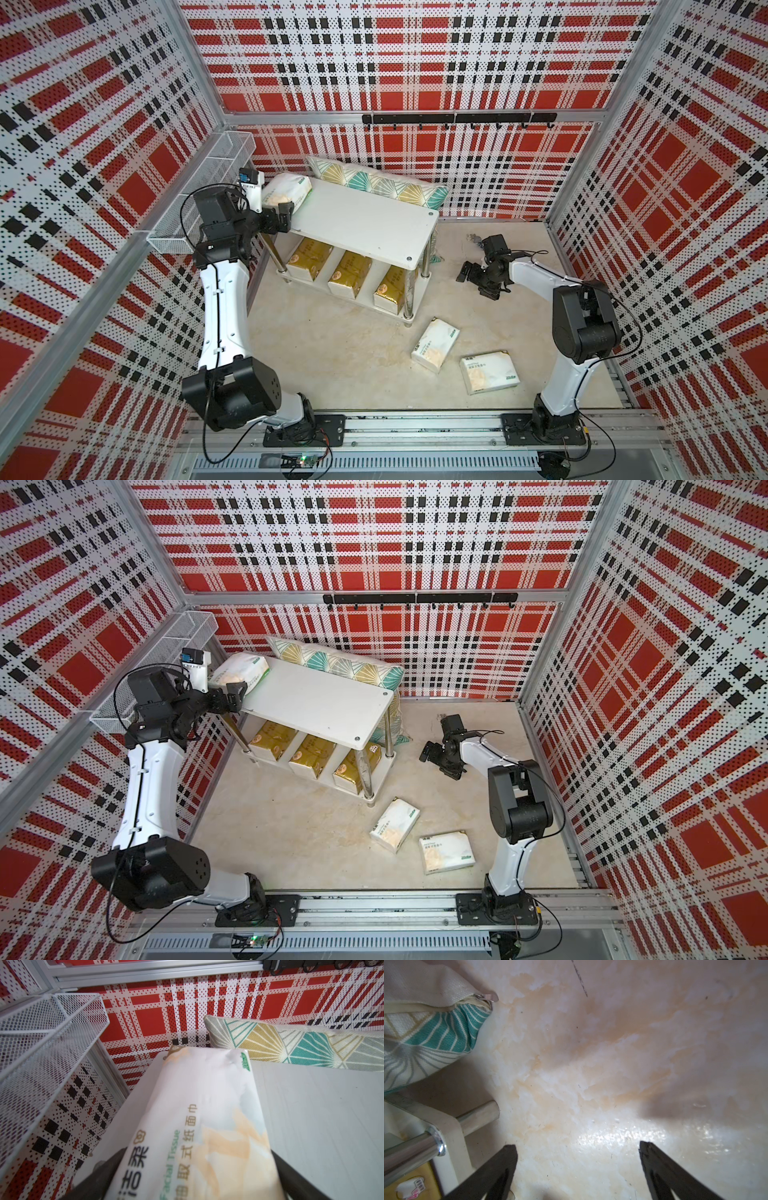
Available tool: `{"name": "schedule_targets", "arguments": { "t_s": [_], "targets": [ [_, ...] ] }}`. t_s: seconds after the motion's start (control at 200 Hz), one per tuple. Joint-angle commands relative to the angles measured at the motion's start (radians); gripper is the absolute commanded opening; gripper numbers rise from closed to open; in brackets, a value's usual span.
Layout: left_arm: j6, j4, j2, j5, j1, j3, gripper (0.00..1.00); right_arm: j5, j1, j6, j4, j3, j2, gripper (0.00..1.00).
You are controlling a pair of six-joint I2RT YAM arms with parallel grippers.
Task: Place the tissue boxes on the shelf by color
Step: Place a box of tissues on the shelf.
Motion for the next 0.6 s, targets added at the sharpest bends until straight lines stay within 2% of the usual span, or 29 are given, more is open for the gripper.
{"name": "schedule_targets", "arguments": {
  "t_s": [0.0, 0.185, 0.421, 0.591],
  "targets": [
    [-0.023, 0.06, -0.043, 0.012, -0.004, -0.009, 0.99, 0.008, 0.011, 0.002, 0.01, 0.007, 0.013, 1.0],
    [-0.053, 0.096, -0.05, 0.021, -0.006, -0.01, 0.99, 0.006, 0.012, 0.001, 0.016, -0.002, 0.007, 1.0],
    [-0.064, 0.153, -0.093, -0.074, -0.009, -0.01, 0.99, 0.009, 0.012, -0.001, 0.015, -0.008, -0.001, 1.0],
    [-0.126, 0.189, -0.145, -0.08, -0.023, -0.013, 0.99, 0.018, 0.012, -0.002, 0.013, -0.006, -0.004, 1.0]
  ]
}}
